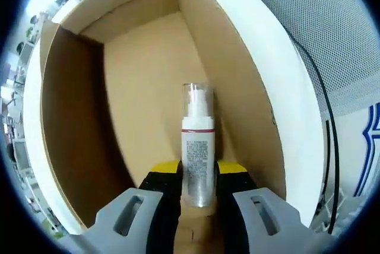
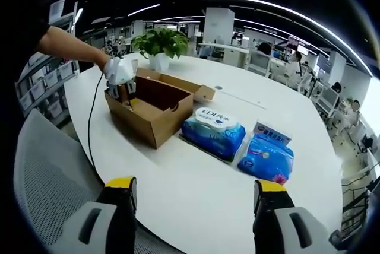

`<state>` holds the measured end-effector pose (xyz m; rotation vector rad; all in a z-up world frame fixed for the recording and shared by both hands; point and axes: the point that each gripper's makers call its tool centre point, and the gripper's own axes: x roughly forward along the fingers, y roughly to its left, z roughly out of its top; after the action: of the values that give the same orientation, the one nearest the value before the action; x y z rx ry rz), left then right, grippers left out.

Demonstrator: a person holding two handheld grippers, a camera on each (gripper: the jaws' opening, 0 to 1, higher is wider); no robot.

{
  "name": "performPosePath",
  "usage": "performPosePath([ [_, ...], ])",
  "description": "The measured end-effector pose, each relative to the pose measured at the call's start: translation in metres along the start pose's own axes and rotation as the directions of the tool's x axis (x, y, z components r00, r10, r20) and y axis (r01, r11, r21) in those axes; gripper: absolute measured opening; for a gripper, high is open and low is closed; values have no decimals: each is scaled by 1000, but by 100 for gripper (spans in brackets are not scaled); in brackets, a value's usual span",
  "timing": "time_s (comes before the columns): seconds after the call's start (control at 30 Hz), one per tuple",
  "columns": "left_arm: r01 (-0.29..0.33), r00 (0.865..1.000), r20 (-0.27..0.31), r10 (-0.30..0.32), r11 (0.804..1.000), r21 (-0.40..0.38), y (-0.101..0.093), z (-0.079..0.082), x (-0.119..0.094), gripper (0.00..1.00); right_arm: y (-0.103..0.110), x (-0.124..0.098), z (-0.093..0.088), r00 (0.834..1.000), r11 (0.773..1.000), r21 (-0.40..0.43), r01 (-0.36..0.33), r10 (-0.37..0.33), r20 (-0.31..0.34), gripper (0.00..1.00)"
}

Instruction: Operate the shoe box by opening the lid, removing the specified soft item, and placing it in the target area until the item is outside and the box remains undamaged.

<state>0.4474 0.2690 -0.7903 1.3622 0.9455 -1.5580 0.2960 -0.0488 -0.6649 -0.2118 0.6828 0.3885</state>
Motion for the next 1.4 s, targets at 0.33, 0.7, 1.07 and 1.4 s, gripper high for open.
performPosePath([
  [0.33, -24, 1000, 9, 25, 996, -87, 3, -6, -8, 19, 2, -1, 4, 1000, 1000, -4, -7, 7, 29, 78],
  [0.7, -100, 992, 52, 111, 978, -182, 5, 3, -34, 18, 10, 0, 16, 997, 999, -16, -35, 36, 66, 78],
  [1.07, -162, 975, 113, 190, 962, -218, 12, 11, -55, 18, 28, 2, 31, 986, 995, -52, -90, 96, 134, 77],
  [1.4, -203, 937, 221, 269, 938, -281, 12, 26, -85, 18, 43, 3, 56, 964, 985, -122, -125, 150, 222, 70],
])
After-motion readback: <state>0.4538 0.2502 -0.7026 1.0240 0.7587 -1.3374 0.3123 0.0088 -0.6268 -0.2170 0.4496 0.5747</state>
